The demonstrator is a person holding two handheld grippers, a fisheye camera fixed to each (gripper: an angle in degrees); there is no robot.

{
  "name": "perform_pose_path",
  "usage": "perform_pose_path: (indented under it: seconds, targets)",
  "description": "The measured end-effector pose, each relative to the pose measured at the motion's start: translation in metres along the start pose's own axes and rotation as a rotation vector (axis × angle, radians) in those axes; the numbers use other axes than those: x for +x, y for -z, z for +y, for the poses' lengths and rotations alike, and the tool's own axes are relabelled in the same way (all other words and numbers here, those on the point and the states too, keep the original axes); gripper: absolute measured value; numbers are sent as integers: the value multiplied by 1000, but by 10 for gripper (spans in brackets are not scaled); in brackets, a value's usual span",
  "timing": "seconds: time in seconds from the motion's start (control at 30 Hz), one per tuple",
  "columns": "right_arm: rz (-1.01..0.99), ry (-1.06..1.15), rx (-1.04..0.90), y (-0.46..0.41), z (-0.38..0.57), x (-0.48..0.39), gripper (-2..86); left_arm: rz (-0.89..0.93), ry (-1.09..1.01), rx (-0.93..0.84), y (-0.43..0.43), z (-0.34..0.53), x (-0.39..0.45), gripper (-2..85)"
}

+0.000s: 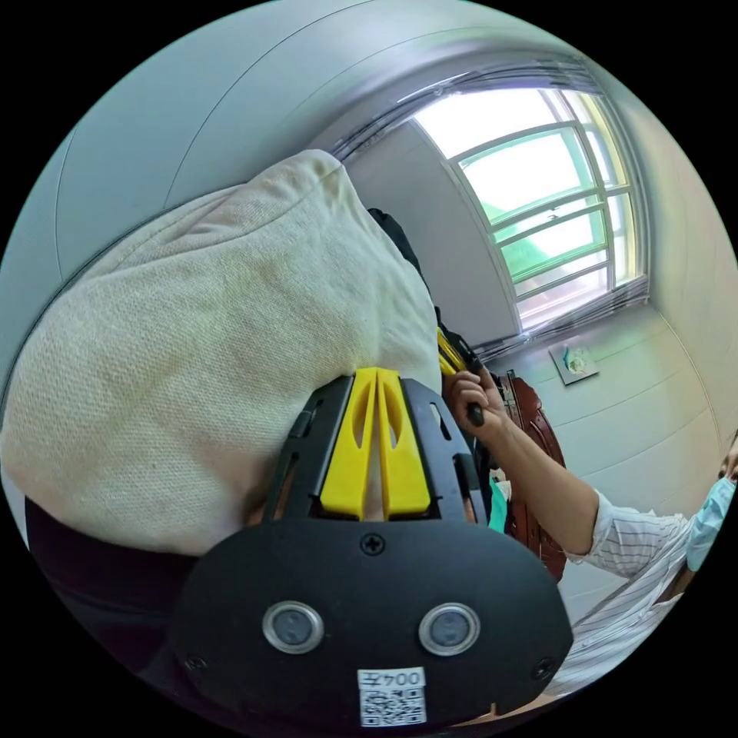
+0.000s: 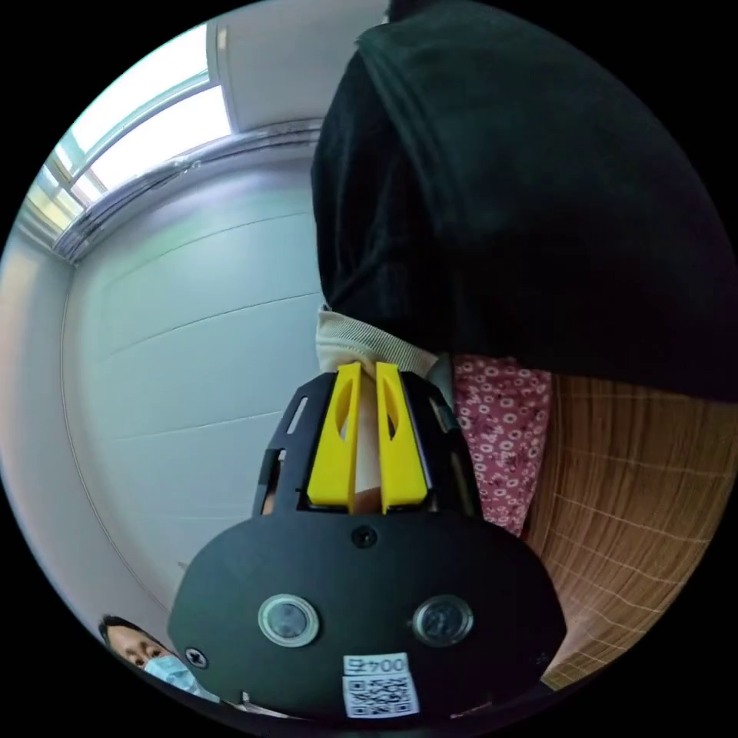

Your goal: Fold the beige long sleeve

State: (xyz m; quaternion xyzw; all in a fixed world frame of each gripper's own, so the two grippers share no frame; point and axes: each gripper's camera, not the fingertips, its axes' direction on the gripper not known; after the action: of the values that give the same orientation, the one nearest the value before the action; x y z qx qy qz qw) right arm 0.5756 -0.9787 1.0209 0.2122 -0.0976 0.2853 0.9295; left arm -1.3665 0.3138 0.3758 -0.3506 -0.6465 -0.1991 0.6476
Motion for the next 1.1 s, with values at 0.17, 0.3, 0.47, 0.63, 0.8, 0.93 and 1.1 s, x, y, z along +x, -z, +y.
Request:
perform_pose_path:
  seconds: [0.17,0.3,0.47,0.63,0.8,0.93,1.1]
  targets:
    - [92,261,-109,-37,-3,-68,40,39,22,35,97,-58,-108,7]
    - [460,147,-122,-42,-9,-51,26,51,36,9,150,-105,-180,7]
    - [207,384,223,25,55,-85,-4,-2,5,33,231,-166,-276,7]
    - [466,387,-204,-36,87,-83,-7,-69,8,30,298,-230,-371,6]
    - [329,508,-33,53,178,-94,-7,-162,58,-20,383,-309,-437,3]
    - [669,620,6,157,291,-52,-7,-124,-204,-8,426,-238,-380,3]
    - [1144,463,24,296,417,66,-7,-276,-413,-257,350,36,-403,6]
